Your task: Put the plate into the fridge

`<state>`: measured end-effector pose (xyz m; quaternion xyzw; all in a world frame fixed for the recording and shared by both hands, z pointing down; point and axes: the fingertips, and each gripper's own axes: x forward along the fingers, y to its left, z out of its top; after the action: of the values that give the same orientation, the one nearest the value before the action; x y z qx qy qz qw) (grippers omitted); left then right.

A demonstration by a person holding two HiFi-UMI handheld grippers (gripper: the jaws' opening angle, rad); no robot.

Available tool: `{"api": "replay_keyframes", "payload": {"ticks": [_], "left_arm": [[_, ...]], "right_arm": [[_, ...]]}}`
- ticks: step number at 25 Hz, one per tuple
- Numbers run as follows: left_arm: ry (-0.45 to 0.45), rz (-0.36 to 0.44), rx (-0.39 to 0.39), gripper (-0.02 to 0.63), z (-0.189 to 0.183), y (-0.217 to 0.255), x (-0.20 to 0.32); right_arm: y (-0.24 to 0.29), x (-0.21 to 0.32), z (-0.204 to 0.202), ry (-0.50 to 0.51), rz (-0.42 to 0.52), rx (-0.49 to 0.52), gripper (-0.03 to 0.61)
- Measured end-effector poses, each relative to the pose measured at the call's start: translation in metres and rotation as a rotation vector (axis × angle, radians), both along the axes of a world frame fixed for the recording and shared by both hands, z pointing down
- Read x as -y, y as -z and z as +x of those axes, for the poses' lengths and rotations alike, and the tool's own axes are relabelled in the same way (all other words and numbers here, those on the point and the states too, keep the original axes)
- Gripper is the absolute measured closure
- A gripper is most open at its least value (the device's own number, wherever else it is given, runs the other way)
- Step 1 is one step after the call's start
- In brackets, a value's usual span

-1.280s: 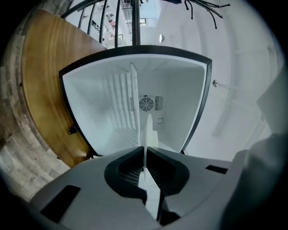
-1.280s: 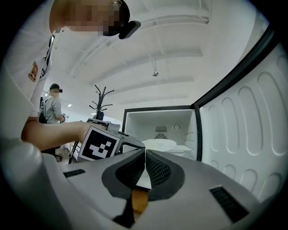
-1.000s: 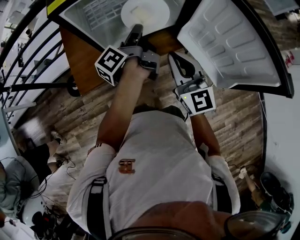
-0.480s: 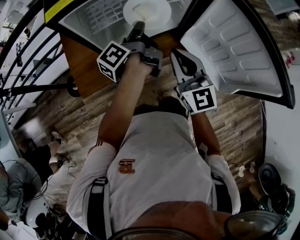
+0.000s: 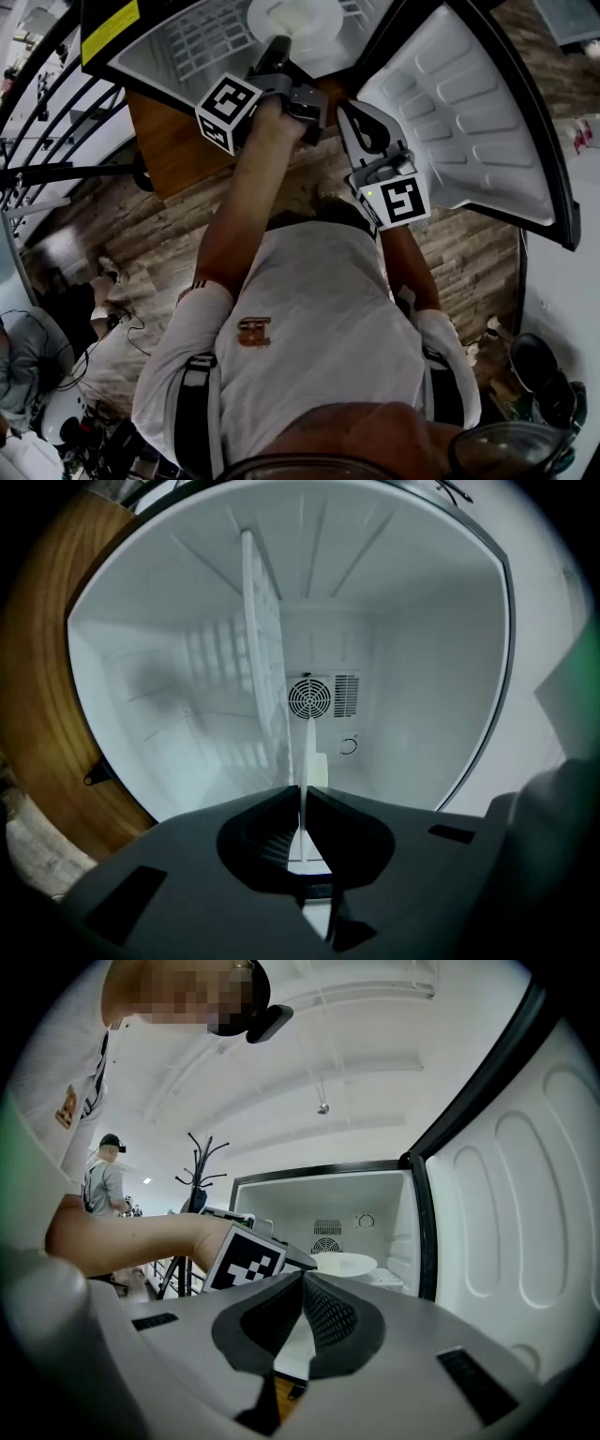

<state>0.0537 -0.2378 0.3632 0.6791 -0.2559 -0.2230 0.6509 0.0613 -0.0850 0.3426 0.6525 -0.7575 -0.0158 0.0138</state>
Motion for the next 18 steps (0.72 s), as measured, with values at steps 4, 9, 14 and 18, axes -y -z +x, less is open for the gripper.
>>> {"api": "replay_keyframes", "payload": {"ticks": [4, 9, 14, 18], "left_arm": [[0.020, -0.010, 0.016, 0.588, 0.024, -0.005, 0.011], [0.038, -0.015, 0.022, 0.588, 0.037, 0.001, 0.022], [0.053, -0.025, 0.030, 0.588, 0.047, 0.002, 0.027], [0.056, -0.026, 0.035, 0.588, 0.056, -0.002, 0.028]], "right_arm": [[0.003, 0.009, 0.016, 0.031, 0.018, 0.002, 0.545], [0.010, 0.016, 0.022, 0.055, 0.035, 0.002, 0.545], [0.008, 0.016, 0.030, 0.071, 0.007, 0.003, 0.545], [0.002, 0.018, 0.038, 0.080, 0.004, 0.012, 0.545]]}}
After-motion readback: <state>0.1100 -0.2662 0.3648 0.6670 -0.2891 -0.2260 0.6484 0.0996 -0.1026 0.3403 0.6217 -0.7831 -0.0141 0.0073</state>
